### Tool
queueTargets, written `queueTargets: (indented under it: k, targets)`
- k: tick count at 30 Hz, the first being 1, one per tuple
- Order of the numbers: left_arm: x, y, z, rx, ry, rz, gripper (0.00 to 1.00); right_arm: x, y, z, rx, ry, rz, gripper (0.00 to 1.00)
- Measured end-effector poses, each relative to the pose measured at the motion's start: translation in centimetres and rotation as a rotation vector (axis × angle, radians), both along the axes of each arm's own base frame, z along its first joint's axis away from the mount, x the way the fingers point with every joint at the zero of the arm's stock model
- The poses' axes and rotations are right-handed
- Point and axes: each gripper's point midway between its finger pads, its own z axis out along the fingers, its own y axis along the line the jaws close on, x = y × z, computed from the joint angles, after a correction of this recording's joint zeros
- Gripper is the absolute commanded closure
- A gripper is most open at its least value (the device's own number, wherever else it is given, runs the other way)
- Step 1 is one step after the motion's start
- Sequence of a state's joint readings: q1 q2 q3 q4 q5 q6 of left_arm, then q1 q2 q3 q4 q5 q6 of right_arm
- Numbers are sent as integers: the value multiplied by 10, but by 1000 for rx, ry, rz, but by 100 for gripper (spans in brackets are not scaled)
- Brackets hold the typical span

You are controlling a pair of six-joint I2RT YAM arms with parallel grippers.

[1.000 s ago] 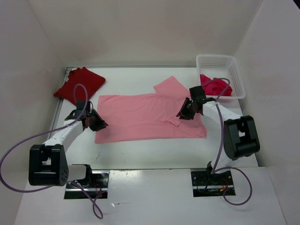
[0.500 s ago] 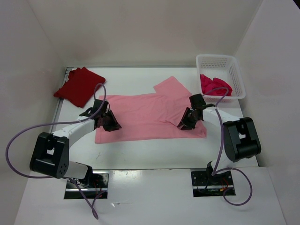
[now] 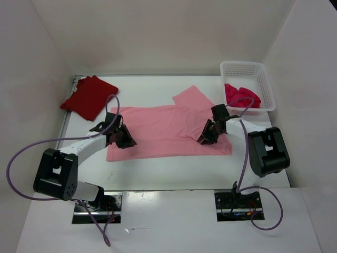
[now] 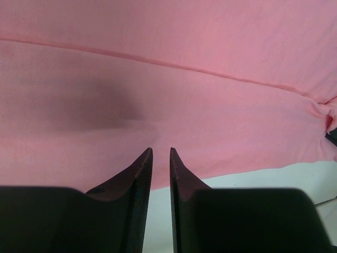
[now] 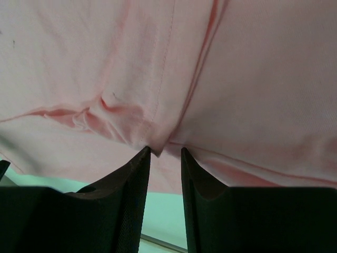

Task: Fold and stack the t-shirts
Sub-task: Fold the flattened tshirt in 1/3 of the way

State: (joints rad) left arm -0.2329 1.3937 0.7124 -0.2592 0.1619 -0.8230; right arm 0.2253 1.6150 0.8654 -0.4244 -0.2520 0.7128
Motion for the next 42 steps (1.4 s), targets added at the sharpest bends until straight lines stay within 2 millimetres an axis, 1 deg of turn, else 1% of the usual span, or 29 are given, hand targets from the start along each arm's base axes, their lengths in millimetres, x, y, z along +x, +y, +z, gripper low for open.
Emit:
queueTargets:
  k: [1, 3, 5, 9, 12, 15, 19, 22, 24, 27, 28, 31, 32, 34, 35, 39, 41, 42]
  targets:
    - [0, 0, 0, 0, 0, 0, 73, 2, 1, -1, 0, 0, 1, 65]
    - [-1, 0, -1, 0, 1, 0, 73, 6, 1, -3, 0, -3, 2, 68]
    - [-2, 1, -3, 1, 6, 0, 73, 9, 2, -3, 1, -9, 3, 68]
    - [-5, 1, -5, -4, 17, 11, 73, 13, 3, -2, 2, -15, 5, 83]
    - [-6, 1, -7, -5, 23, 15, 73, 16, 4, -3, 2, -15, 6, 91]
    - [-8, 1, -9, -3, 28, 16, 73, 21, 5, -2, 2, -21, 8, 95]
    - [-9, 2, -10, -2, 33, 18, 73, 36, 10, 8, 8, -52, 14, 99]
    - [-9, 2, -10, -3, 32, 18, 73, 52, 22, 19, 15, -91, 38, 99]
    - [-9, 2, -10, -2, 33, 18, 73, 63, 33, 23, 19, -111, 62, 99]
    - [-9, 2, -10, -2, 32, 18, 72, 75, 49, 24, 17, -122, 93, 99]
    - [-9, 2, -10, -2, 32, 18, 70, 78, 54, 22, 14, -121, 102, 99]
    - [-9, 2, -10, -3, 31, 19, 69, 86, 62, 18, 2, -122, 116, 91]
    - [-9, 2, -10, -3, 30, 18, 69, 88, 64, 18, -3, -122, 118, 76]
    - [-8, 2, -8, -2, 25, 20, 68, 91, 68, 19, -8, -125, 126, 64]
    - [-8, 2, -7, -2, 22, 20, 68, 92, 71, 20, -8, -130, 130, 61]
    - [-7, 2, -1, -6, -1, 21, 66, 96, 74, 25, -16, -146, 138, 59]
    - [-7, 2, 3, -8, -11, 22, 66, 96, 72, 27, -24, -151, 135, 65]
    - [-7, 2, 4, -8, -14, 22, 66, 95, 71, 28, -30, -152, 133, 69]
